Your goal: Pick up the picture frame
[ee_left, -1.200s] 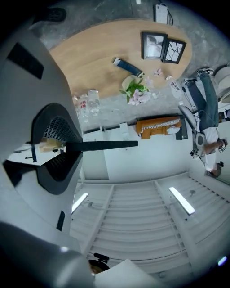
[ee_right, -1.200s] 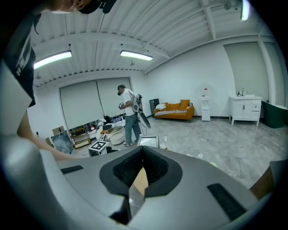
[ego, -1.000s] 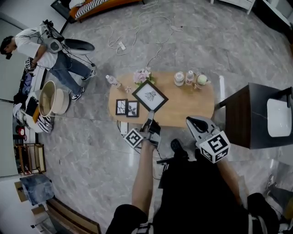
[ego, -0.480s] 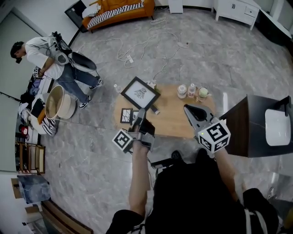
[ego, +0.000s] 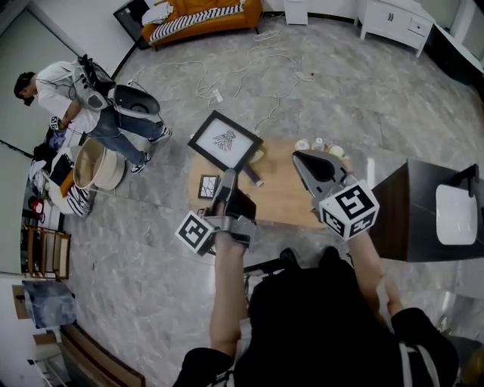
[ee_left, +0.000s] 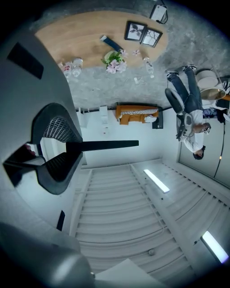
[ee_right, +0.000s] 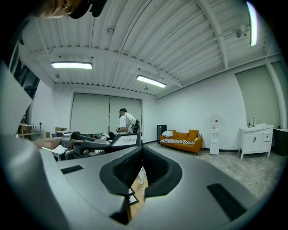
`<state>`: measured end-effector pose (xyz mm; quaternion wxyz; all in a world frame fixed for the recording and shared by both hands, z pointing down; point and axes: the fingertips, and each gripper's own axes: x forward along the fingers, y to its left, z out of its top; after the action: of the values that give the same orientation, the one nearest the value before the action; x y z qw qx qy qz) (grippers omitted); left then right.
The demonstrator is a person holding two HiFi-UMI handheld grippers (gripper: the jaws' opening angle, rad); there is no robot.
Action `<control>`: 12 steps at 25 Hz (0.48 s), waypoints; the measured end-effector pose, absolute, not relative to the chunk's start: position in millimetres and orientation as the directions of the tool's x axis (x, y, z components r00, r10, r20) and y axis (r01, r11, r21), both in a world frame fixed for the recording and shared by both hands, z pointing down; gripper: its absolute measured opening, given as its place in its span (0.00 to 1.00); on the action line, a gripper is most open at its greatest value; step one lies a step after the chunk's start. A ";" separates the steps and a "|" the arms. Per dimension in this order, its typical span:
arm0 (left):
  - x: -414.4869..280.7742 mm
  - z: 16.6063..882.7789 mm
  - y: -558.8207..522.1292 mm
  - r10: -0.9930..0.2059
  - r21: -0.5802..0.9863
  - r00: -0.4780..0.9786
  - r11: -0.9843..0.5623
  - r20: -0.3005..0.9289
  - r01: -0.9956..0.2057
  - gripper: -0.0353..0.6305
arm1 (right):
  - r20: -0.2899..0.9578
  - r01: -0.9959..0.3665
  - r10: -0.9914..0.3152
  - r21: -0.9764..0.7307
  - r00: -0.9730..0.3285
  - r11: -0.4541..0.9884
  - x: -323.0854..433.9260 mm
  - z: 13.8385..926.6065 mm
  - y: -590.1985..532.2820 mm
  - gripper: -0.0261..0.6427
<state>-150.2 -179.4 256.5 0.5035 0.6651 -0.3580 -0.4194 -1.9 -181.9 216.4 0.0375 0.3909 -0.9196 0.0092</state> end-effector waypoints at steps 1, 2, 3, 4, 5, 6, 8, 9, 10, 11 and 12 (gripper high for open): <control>-149.1 254.3 -179.0 -0.897 0.969 0.396 -0.240 -0.196 -0.065 0.16 | 0.081 -0.715 -0.714 0.017 -0.696 0.699 -4.5 217.0 -182.1 0.06; -148.4 252.8 -178.8 -0.896 0.968 0.399 -0.242 -0.195 -0.072 0.16 | 0.087 -0.708 -0.707 0.022 -0.702 0.706 -7.7 217.9 -181.5 0.06; -148.1 251.7 -178.3 -0.896 0.967 0.399 -0.243 -0.194 -0.074 0.16 | 0.093 -0.698 -0.697 0.028 -0.711 0.715 -11.2 218.6 -179.9 0.06; -148.0 250.7 -177.4 -0.896 0.967 0.398 -0.243 -0.195 -0.072 0.16 | 0.098 -0.688 -0.688 0.032 -0.719 0.725 -14.6 218.9 -177.7 0.06; -148.0 249.6 -176.2 -0.897 0.968 0.396 -0.242 -0.196 -0.069 0.16 | 0.100 -0.681 -0.681 0.033 -0.726 0.731 -17.2 218.6 -175.5 0.06; -148.1 248.6 -175.2 -0.897 0.968 0.395 -0.242 -0.196 -0.069 0.16 | 0.099 -0.679 -0.678 0.032 -0.728 0.733 -19.2 217.7 -173.8 0.06; -148.6 247.8 -174.0 -0.898 0.968 0.396 -0.240 -0.192 -0.074 0.16 | 0.093 -0.682 -0.681 0.027 -0.727 0.731 -21.8 215.5 -172.2 0.06; -148.8 247.8 -173.5 -0.898 0.968 0.396 -0.239 -0.191 -0.074 0.16 | 0.091 -0.683 -0.682 0.024 -0.726 0.730 -23.2 215.0 -171.8 0.06; -148.6 247.7 -172.5 -0.898 0.969 0.395 -0.237 -0.191 -0.069 0.16 | 0.091 -0.683 -0.682 0.021 -0.726 0.730 -24.6 215.1 -171.1 0.06; -148.3 248.1 -171.3 -0.899 0.970 0.394 -0.234 -0.192 -0.062 0.16 | 0.093 -0.682 -0.681 0.018 -0.727 0.731 -25.9 215.9 -170.1 0.06; -148.3 248.9 -170.2 -0.900 0.971 0.392 -0.230 -0.191 -0.056 0.16 | 0.097 -0.681 -0.679 0.016 -0.727 0.732 -27.0 217.1 -168.9 0.06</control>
<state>-148.3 -170.2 248.9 0.5051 0.6638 -0.3601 -0.4179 -27.0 -168.9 217.1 0.0481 0.3660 -0.9293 0.0106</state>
